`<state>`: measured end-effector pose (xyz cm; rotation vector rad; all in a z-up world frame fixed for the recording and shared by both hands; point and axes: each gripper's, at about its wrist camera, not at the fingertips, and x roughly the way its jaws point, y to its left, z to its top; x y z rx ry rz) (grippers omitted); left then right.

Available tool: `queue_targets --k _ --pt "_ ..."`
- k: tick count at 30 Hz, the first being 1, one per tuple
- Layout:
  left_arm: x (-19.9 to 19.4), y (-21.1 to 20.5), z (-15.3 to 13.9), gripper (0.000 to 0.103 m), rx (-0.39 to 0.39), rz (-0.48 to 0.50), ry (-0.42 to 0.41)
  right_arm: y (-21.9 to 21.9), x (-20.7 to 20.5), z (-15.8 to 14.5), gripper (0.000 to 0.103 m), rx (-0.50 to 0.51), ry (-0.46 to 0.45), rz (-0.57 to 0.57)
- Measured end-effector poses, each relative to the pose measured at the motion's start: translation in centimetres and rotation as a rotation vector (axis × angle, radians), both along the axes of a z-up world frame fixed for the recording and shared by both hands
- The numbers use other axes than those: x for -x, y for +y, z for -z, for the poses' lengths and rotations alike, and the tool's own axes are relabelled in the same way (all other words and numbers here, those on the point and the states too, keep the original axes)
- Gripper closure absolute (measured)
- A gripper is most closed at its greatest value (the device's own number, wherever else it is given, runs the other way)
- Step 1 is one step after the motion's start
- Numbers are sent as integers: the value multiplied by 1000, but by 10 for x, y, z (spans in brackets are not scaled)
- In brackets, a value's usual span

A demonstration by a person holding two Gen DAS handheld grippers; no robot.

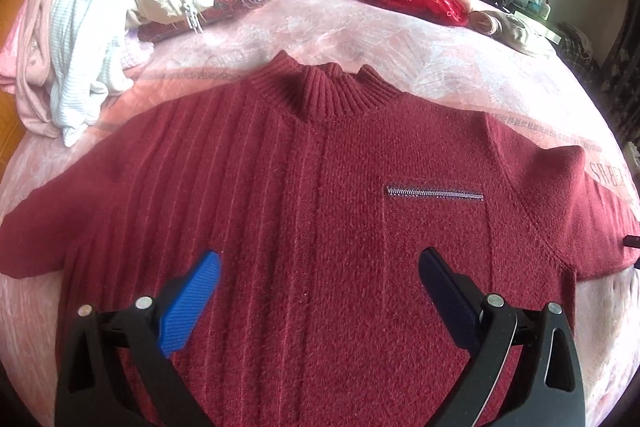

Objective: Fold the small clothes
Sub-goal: 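Move the right tool to the sleeve cuff and grasp it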

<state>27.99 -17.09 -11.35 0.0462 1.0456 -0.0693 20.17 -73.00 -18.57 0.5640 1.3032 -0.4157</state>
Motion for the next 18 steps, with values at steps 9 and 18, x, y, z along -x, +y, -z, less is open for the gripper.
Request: queue_targets --k 9,18 --pt "-6 15 4 4 -37 -21 -2 -25 14 -21 91 -34 -138 111" --pt "-6 44 -1 4 -80 -57 -8 92 -38 -95 94 95 -291 -160"
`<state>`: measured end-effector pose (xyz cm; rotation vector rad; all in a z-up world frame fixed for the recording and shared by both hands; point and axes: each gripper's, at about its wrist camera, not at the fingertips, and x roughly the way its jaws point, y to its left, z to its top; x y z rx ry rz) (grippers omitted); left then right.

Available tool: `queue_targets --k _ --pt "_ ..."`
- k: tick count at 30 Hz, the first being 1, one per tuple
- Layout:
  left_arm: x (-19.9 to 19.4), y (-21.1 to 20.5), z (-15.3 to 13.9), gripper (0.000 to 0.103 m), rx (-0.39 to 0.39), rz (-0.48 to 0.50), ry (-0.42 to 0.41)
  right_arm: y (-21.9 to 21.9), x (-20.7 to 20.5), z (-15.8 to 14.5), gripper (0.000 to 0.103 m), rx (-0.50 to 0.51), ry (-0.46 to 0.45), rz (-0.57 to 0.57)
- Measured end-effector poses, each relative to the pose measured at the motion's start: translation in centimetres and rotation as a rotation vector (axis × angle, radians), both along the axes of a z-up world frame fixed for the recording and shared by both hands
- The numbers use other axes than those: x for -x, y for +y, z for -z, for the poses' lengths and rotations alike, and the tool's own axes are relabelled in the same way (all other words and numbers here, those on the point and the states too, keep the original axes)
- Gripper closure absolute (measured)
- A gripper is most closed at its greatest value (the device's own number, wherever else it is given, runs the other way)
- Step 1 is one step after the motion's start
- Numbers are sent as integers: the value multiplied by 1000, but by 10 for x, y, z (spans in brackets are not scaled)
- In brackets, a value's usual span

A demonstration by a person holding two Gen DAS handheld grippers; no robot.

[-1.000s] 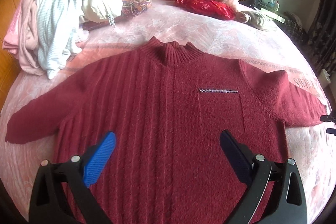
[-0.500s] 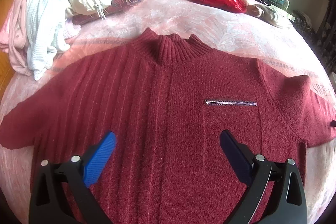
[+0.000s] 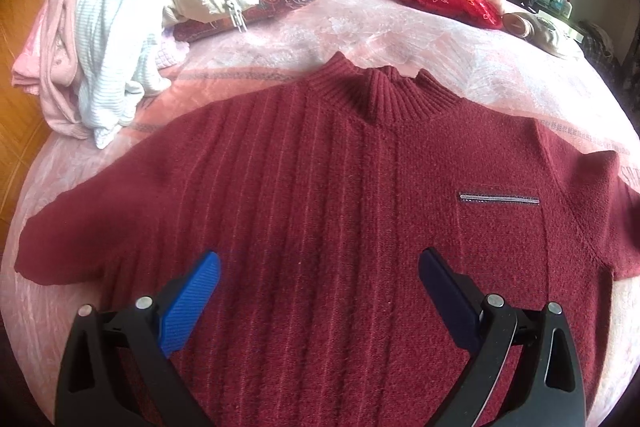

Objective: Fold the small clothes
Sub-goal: 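Fold the gripped sleeve across the sweater body with the right tool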

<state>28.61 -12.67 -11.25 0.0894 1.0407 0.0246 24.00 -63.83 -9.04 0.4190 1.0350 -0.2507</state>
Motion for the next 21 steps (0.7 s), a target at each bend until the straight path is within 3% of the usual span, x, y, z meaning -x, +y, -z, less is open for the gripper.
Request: queue_targets --k 5,12,13,16,19,21 --pt "-1 21 -3 4 -3 -33 6 103 -19 -23 94 39 -29 -195" --pt "1 33 -4 4 -1 -45 10 236 -38 5 93 61 31 -474" --pt "1 32 -4 4 4 -42 14 250 -39 13 89 57 61 -509" --pt "1 26 -2 4 26 -31 33 266 -35 31 65 -55 127 -590" --pt "4 14 -1 4 50 2 43 253 -25 19 65 -167 97 -602" --pt "7 1 0 4 67 30 48 232 -18 4 65 -191 60 -571"
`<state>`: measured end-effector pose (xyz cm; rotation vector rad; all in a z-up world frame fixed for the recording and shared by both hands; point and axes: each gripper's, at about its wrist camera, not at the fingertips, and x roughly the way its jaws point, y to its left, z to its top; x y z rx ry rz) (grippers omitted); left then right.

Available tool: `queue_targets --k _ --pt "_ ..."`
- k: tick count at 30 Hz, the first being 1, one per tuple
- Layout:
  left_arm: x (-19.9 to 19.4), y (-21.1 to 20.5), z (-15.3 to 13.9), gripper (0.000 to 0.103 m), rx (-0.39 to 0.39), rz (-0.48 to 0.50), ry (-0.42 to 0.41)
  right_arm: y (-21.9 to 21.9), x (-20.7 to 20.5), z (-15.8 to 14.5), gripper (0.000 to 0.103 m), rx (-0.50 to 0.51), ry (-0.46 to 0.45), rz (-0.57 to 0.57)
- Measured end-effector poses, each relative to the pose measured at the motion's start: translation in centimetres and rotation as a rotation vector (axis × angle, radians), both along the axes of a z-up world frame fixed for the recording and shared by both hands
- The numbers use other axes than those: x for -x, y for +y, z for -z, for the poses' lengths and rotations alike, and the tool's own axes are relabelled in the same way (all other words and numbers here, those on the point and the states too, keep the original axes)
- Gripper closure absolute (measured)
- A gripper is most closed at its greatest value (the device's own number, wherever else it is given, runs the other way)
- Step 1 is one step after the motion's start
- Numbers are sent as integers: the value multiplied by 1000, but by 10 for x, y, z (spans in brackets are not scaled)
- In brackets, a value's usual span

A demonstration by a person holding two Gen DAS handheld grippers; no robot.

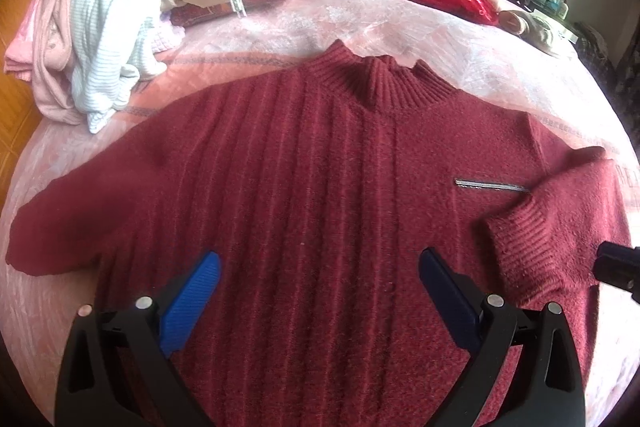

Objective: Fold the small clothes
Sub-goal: 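Fold the gripped sleeve across the sweater body with the right tool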

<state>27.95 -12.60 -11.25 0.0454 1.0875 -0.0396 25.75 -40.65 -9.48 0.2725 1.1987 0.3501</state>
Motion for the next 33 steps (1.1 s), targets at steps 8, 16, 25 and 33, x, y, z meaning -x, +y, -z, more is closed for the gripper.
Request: queue_targets --k 8,16,25,33 --pt "2 -70 21 4 210 94 174 -81 17 -1 63 38 -10 165" --pt "-10 -120 31 30 225 107 176 -108 22 6 63 43 -23 190" --pt "-5 -117 -6 86 339 128 54 -124 24 3 63 24 -30 237" --pt "-17 -32 -59 86 212 64 -152 -103 16 6 63 -5 -8 206"
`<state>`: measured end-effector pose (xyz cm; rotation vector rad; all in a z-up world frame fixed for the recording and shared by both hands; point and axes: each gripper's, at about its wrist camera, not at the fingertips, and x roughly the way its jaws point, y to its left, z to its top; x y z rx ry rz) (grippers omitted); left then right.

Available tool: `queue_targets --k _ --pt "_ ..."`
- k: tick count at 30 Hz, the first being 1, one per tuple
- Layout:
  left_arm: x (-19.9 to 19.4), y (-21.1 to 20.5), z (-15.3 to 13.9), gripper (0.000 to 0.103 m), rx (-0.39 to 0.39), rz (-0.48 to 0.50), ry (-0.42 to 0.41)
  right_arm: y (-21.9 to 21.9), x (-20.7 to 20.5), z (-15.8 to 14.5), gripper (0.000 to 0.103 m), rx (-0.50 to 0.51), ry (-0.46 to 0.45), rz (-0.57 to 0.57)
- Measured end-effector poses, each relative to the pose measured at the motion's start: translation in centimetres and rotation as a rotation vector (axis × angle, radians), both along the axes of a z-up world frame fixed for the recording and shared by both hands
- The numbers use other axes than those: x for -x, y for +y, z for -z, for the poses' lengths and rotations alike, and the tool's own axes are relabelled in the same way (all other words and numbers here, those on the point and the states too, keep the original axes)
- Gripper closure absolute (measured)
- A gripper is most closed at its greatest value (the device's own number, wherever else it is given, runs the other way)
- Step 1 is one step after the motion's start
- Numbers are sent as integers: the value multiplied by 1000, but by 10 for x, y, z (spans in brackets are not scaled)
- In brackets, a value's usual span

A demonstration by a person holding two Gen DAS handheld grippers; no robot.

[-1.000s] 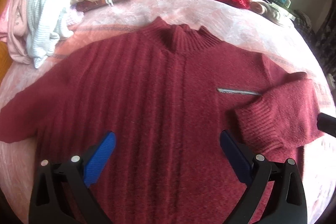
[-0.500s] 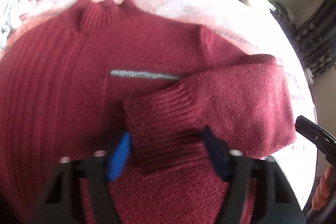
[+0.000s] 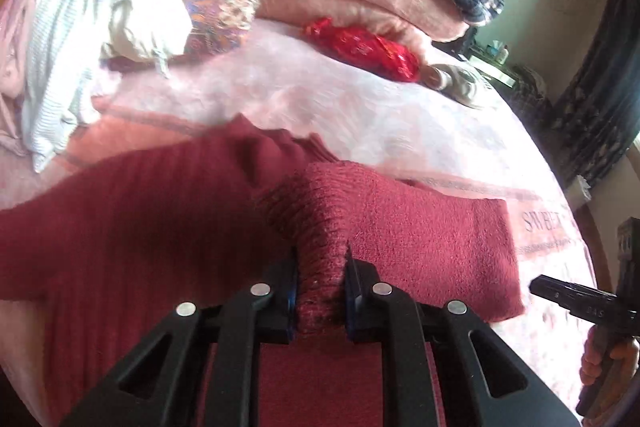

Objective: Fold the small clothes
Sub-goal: 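Fold the gripped sleeve across the sweater body with the right tool, then release the sleeve and move the left tool to the other sleeve cuff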

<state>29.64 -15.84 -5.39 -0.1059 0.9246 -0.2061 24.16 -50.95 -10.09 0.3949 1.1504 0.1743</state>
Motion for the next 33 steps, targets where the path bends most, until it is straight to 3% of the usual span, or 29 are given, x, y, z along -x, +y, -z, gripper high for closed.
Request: queue_targets --k 5,8,13,17,26,29,31,33 --pt "-19 83 15 86 -71 -119 13 33 -10 4 63 -70 5 -73" --pt "-23 110 46 85 -41 -137 74 55 -21 7 63 -74 1 -110" --pt "-22 117 73 82 -36 -148 111 77 -33 17 63 -45 45 -128" --pt "-24 120 83 73 -59 -147 123 76 -36 39 65 21 139 -103" --pt "-23 126 84 57 -83 -151 156 82 -32 43 66 92 118 -97" --pt "-15 138 72 38 -104 -146 175 85 -30 30 64 102 109 -86" --pt "-6 153 61 20 -137 -141 165 89 -26 15 62 108 80 -91" --pt "2 177 52 14 -174 -159 166 97 -24 3 57 106 61 -96"
